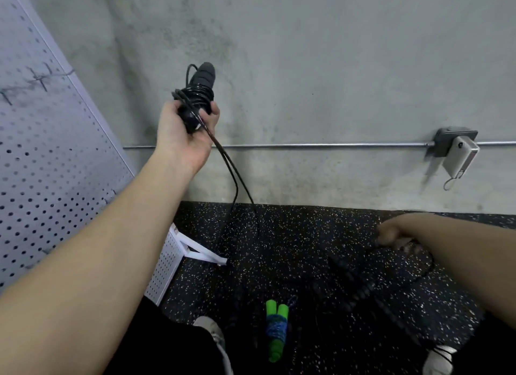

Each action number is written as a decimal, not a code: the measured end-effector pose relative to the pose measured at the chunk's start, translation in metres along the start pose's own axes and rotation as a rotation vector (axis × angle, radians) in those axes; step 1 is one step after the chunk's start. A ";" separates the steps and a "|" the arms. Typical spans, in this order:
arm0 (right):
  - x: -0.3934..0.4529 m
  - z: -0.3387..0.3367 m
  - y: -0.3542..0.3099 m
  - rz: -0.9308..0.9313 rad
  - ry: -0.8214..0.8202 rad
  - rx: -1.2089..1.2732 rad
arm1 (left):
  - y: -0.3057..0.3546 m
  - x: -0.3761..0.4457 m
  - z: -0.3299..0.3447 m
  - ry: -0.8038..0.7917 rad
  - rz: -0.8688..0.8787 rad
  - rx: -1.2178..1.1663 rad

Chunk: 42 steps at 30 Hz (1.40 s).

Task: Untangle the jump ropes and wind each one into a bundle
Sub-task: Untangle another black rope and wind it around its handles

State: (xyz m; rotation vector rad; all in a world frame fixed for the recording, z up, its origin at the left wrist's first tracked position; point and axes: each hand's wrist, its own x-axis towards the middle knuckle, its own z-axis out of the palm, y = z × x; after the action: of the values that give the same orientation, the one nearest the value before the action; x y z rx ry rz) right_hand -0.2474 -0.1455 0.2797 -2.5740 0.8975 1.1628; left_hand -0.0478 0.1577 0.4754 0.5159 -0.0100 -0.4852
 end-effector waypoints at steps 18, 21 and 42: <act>-0.126 -0.046 -0.124 -1.006 0.247 1.341 | -0.090 -0.013 0.001 -0.132 0.094 0.895; -0.121 -0.049 -0.114 -0.983 0.341 1.343 | -0.087 -0.011 0.001 -0.127 0.052 0.846; -0.088 -0.060 -0.034 -0.713 0.514 0.979 | -0.076 -0.030 -0.009 -0.492 -0.488 1.130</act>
State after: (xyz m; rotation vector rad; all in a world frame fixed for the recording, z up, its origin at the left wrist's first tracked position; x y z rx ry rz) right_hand -0.2350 -0.1013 0.3819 -2.0069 0.3621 -0.1534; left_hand -0.1073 0.1177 0.4348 1.5087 -0.6751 -1.0758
